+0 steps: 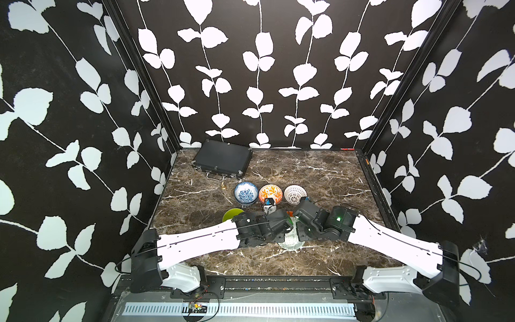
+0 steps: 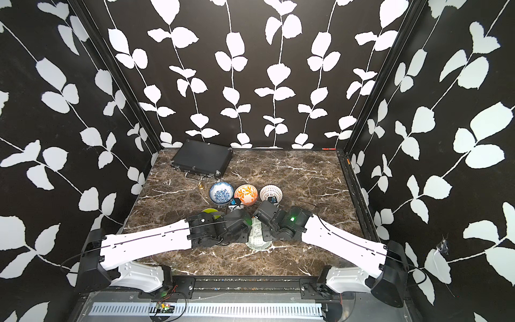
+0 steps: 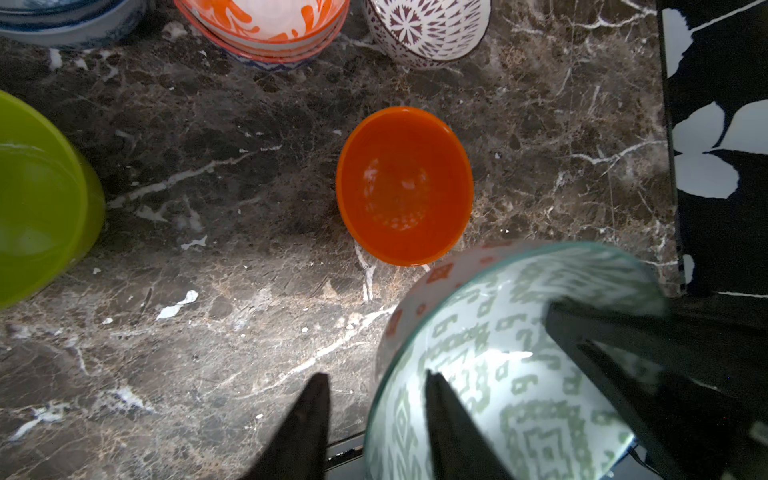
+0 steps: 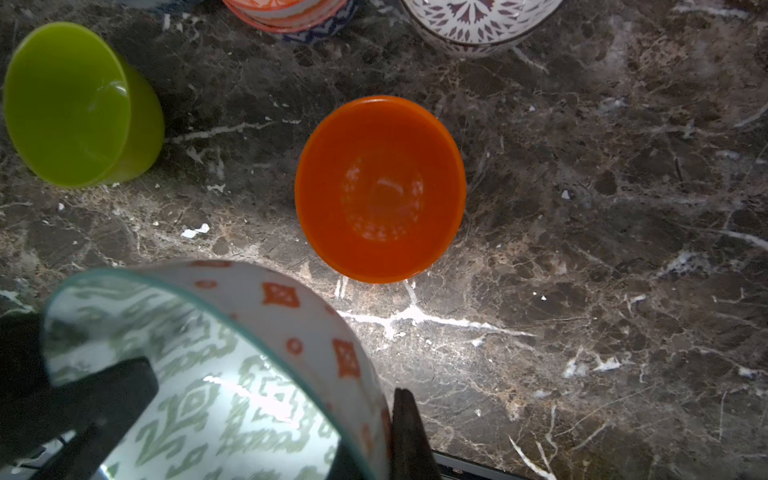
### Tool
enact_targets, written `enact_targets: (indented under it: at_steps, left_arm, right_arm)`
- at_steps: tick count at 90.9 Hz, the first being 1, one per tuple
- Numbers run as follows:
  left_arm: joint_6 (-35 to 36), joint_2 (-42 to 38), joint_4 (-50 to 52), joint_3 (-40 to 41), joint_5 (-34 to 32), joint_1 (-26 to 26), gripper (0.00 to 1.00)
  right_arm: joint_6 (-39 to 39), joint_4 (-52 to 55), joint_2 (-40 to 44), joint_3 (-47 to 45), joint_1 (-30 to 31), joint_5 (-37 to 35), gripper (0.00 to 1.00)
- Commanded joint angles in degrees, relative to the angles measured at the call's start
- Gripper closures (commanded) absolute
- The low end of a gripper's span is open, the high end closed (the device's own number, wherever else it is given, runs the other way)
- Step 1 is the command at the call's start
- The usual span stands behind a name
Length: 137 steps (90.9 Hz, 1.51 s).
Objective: Stack the bowls
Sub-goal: Pick up the bowl from the center of the board, then place the bowl on the bowl.
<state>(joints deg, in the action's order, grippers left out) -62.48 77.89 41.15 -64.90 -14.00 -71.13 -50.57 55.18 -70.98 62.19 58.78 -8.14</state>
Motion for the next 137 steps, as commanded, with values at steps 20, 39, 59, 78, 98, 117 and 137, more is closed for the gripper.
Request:
enact_targets:
  at_steps: [20, 39, 59, 78, 98, 117, 137]
  left_arm:
    - [3.1, -10.2, -1.2, 2.4, -6.1, 1.0, 0.02]
    - [5.9, -21.0, 1.6, 9.8, -8.0, 8.4, 0.03]
    - [14.9, -24.9, 2.9, 13.9, 1.0, 25.0, 0.12]
    - [22.2, -21.2, 2.1, 13.7, 5.5, 34.6, 0.11]
    - [27.1, -17.4, -4.3, 15.8, 13.1, 44.4, 0.11]
    - [29.1, -17.3, -12.4, 20.3, 18.1, 47.0, 0.05]
    - [28.7, -21.9, -16.5, 23.8, 20.8, 47.4, 0.01]
  right_arm:
    - [5.1, 0.4, 2.9, 2.6, -11.6, 3.6, 1.0]
    - [10.8, 1.1, -0.6, 7.4, -22.0, 9.2, 1.0]
    - [12.6, -1.3, -5.4, 11.5, -30.0, 14.1, 1.0]
    - [12.4, -5.2, -11.2, 12.6, -34.8, 18.2, 1.0]
    - [11.7, -8.4, -16.6, 15.2, -36.8, 19.6, 1.0]
    - [12.3, -9.1, -22.4, 18.2, -37.4, 19.2, 1.0]
    - [13.0, -9.8, -27.1, 20.9, -37.5, 19.0, 1.0]
